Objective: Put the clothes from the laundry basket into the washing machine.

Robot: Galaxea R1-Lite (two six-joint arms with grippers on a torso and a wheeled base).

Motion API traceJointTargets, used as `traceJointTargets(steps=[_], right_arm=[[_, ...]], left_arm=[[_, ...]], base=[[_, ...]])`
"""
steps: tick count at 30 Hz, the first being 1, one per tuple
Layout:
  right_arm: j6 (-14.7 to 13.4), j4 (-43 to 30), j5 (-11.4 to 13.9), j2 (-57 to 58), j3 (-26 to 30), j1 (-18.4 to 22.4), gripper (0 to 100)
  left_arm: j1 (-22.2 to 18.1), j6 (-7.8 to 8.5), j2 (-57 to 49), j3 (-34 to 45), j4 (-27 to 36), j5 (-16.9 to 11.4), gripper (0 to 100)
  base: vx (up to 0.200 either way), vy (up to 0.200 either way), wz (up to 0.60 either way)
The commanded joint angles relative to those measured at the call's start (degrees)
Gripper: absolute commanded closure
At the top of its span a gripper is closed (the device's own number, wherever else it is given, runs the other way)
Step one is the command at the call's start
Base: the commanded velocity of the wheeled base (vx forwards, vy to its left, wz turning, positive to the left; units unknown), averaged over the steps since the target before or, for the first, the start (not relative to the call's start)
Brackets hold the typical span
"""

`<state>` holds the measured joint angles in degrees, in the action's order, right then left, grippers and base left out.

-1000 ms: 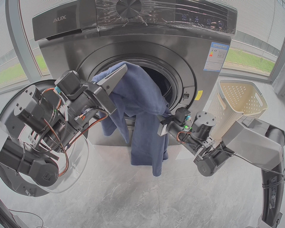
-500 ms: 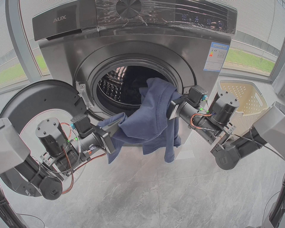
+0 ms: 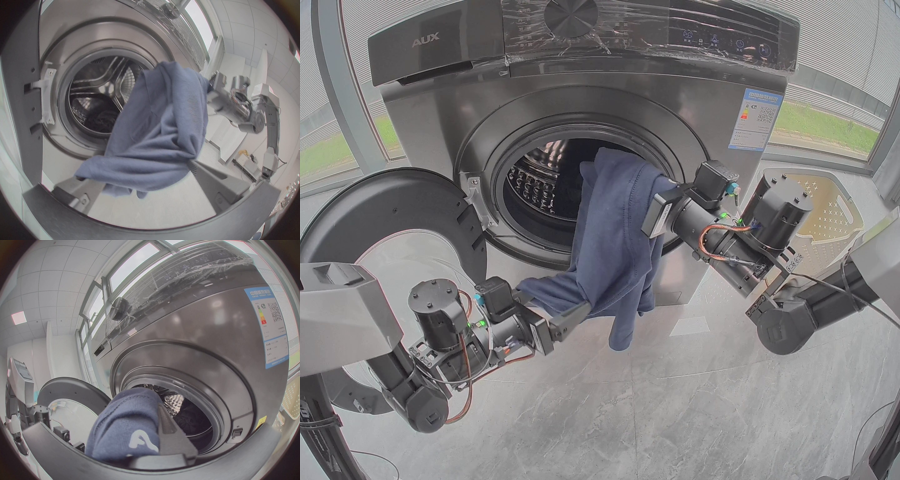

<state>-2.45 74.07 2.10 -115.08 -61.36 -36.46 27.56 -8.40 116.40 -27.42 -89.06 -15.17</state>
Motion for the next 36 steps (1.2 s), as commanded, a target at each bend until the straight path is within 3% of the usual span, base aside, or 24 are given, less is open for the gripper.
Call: traceJointTargets(steps=[1, 6, 17, 32, 36], right_arm=[[-0.10, -1.91, 0.01, 0.03, -3.24, 0.43, 100], [-0.01, -2.88, -0.78, -0.41, -4.21, -0.19, 100], [1.13, -2.61, -1.48, -3.31, -4.56, -1.42, 100], [1.04, -2.70, -2.71, -2.61, -4.12, -4.76, 100], [0.96, -2.88, -4.82, -1.02, -2.37, -6.69, 100]], left_arm=[[2.85, 1.28, 0.15, 5.62, -0.06, -0.22, 0], [5.22, 3.30, -0.56, 6.94, -0.06, -0.74, 0], [6.10, 2.95, -3.72, -3.26, 0.03, -1.80, 0], [6.71, 3.04, 9.38, -17.67, 0.12, -1.89, 0], [6.36, 3.04, 12.19, -21.36, 0.38, -1.71, 0]], base=[[0.000, 0.000, 0.00], [0.000, 0.000, 0.00], [0.000, 0.000, 0.00], [0.000, 0.000, 0.00], [0.000, 0.000, 0.00]])
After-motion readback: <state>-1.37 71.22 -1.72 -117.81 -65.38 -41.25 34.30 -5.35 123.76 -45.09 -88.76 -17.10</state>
